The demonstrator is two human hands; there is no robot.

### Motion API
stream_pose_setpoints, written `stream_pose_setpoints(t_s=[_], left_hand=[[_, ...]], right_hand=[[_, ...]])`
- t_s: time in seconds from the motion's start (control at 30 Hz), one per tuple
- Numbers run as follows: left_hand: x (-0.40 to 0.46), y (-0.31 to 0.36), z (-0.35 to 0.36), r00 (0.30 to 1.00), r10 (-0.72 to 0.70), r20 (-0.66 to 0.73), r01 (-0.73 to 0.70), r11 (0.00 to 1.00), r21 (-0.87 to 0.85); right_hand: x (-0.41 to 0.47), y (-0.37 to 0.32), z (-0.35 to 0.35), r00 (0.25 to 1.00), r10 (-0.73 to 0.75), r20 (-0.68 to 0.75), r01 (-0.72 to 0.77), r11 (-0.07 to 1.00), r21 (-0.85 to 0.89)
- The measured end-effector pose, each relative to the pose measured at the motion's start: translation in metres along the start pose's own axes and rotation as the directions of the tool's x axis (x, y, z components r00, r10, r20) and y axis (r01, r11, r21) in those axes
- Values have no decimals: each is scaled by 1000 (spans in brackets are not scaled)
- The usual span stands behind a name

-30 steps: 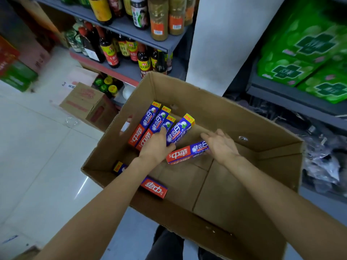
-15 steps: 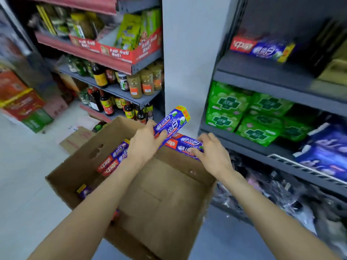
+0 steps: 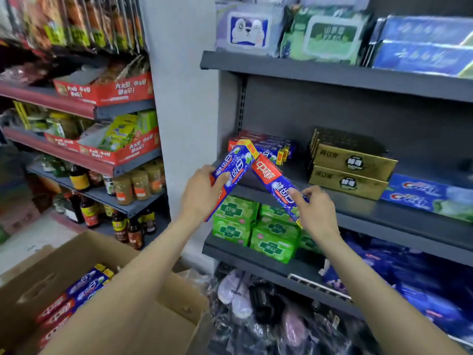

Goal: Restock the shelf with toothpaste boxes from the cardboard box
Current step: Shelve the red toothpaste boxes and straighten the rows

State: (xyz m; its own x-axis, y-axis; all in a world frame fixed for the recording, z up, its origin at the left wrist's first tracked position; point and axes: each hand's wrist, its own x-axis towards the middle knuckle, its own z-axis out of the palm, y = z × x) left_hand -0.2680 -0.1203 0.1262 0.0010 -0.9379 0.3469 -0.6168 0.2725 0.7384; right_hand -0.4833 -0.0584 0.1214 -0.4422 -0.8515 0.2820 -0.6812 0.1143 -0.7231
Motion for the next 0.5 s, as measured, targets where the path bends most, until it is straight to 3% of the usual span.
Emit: stream_pose_setpoints(t_s=[0.27,0.5], left_hand=[[117,11,41,998,65,-1,-64,984,168],[193,7,80,998,40,43,-50,958,283]], right_hand=[[96,-3,-7,990,-58,-131,53,998,-43],[171,-29,20,989,-73,-129,63,994,-86]])
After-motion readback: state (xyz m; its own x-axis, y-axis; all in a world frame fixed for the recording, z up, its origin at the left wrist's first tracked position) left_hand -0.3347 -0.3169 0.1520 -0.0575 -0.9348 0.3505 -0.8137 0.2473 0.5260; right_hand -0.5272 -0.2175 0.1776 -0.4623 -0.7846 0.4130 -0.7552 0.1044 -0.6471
